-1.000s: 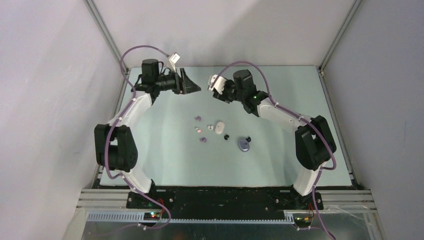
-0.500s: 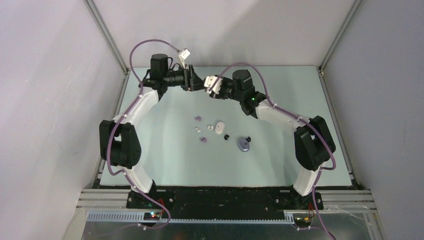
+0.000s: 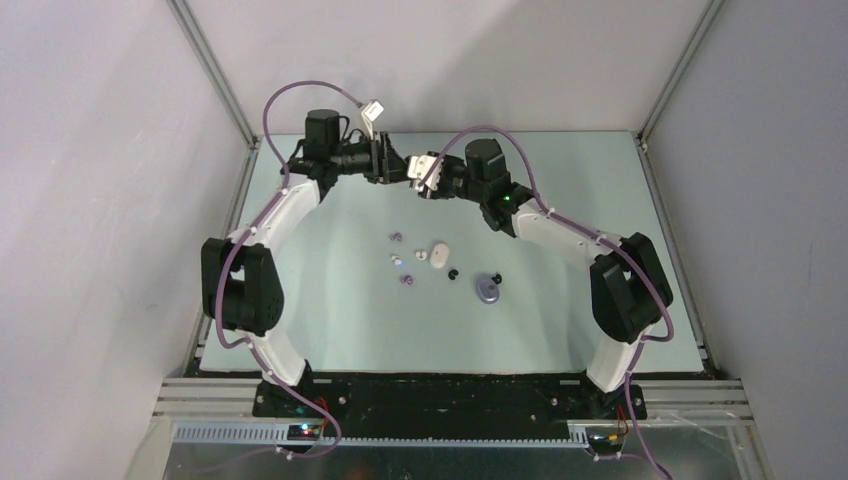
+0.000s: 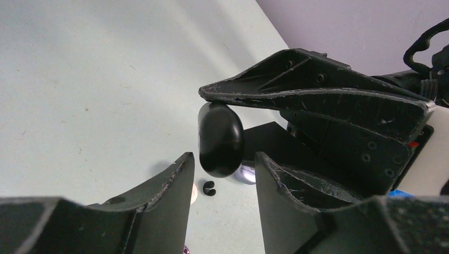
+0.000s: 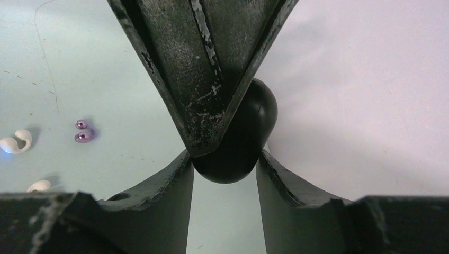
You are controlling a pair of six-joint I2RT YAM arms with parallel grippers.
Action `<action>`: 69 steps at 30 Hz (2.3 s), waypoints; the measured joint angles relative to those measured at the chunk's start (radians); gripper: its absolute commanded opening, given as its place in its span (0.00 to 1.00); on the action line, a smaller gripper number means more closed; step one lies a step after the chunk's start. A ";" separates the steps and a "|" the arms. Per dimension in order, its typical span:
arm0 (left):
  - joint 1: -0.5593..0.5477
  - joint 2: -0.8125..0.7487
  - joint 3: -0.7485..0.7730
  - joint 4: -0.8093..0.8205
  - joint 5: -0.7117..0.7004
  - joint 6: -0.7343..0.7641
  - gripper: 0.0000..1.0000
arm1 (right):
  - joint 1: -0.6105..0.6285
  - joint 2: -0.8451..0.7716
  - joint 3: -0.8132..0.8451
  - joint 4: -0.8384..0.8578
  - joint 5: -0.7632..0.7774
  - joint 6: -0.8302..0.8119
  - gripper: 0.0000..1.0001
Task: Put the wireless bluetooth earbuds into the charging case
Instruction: Pass from the right arm to the left, then open the charging case.
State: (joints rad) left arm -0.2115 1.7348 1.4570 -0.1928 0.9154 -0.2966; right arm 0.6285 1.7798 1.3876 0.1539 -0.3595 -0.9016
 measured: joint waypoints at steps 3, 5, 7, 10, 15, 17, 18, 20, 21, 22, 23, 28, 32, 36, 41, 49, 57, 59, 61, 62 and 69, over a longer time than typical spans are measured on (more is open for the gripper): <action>-0.004 0.000 0.000 0.000 -0.002 0.001 0.51 | 0.003 -0.003 0.000 0.000 -0.011 -0.012 0.24; -0.005 0.000 0.000 0.000 -0.003 0.001 0.51 | 0.004 -0.004 0.000 0.000 -0.016 -0.016 0.24; -0.006 0.000 0.000 0.000 -0.004 0.002 0.47 | 0.006 -0.004 0.000 -0.005 -0.020 -0.018 0.24; -0.009 0.000 0.000 -0.001 -0.004 0.008 0.40 | 0.007 -0.004 -0.004 -0.007 -0.023 -0.019 0.24; -0.009 0.003 0.000 -0.008 -0.011 0.034 0.17 | 0.007 -0.006 -0.008 -0.010 -0.023 -0.016 0.39; -0.009 0.003 0.000 -0.013 -0.010 0.043 0.07 | 0.007 -0.006 -0.008 -0.013 -0.023 -0.014 0.56; -0.009 0.003 0.001 -0.017 -0.008 0.051 0.02 | 0.007 -0.006 -0.008 -0.015 -0.023 -0.010 0.65; -0.009 0.003 0.007 -0.033 0.002 0.072 0.00 | 0.007 -0.006 -0.008 -0.018 -0.015 0.008 0.75; -0.009 0.003 0.010 -0.041 0.007 0.085 0.00 | 0.005 -0.008 -0.008 -0.024 -0.012 0.016 0.77; -0.009 0.003 0.013 -0.050 0.013 0.106 0.00 | 0.004 -0.014 -0.008 -0.038 -0.011 0.031 0.80; -0.009 0.003 0.014 -0.058 0.016 0.122 0.00 | 0.002 -0.021 -0.008 -0.059 -0.012 0.048 0.82; -0.006 0.002 0.015 -0.113 0.047 0.262 0.00 | -0.060 -0.069 0.087 -0.311 -0.090 0.204 0.78; 0.002 -0.019 0.003 -0.132 0.079 0.397 0.00 | -0.158 -0.057 0.327 -0.562 -0.267 0.342 0.72; 0.008 -0.089 -0.043 -0.120 0.121 0.534 0.00 | -0.246 -0.036 0.497 -0.697 -0.475 0.401 0.68; 0.010 -0.158 -0.072 -0.076 0.182 0.695 0.00 | -0.244 -0.004 0.517 -0.783 -0.617 0.364 0.68; 0.010 -0.184 -0.090 -0.081 0.228 0.843 0.00 | -0.153 0.015 0.448 -0.795 -0.636 0.222 0.68; 0.008 -0.184 -0.086 -0.173 0.243 0.948 0.00 | -0.114 0.015 0.368 -0.690 -0.594 0.249 0.65; 0.007 -0.185 -0.086 -0.185 0.244 0.960 0.00 | -0.110 0.014 0.353 -0.650 -0.575 0.274 0.64; 0.006 -0.185 -0.086 -0.194 0.245 0.965 0.00 | -0.107 0.014 0.341 -0.613 -0.555 0.296 0.61; 0.006 -0.185 -0.086 -0.197 0.245 0.969 0.00 | -0.106 0.014 0.337 -0.598 -0.547 0.304 0.59; 0.005 -0.185 -0.086 -0.207 0.249 0.970 0.00 | -0.095 0.014 0.333 -0.533 -0.517 0.330 0.48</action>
State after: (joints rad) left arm -0.2066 1.5501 1.3708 -0.3996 1.1648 0.6739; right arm 0.5331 1.7939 1.7210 -0.3790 -0.8764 -0.5713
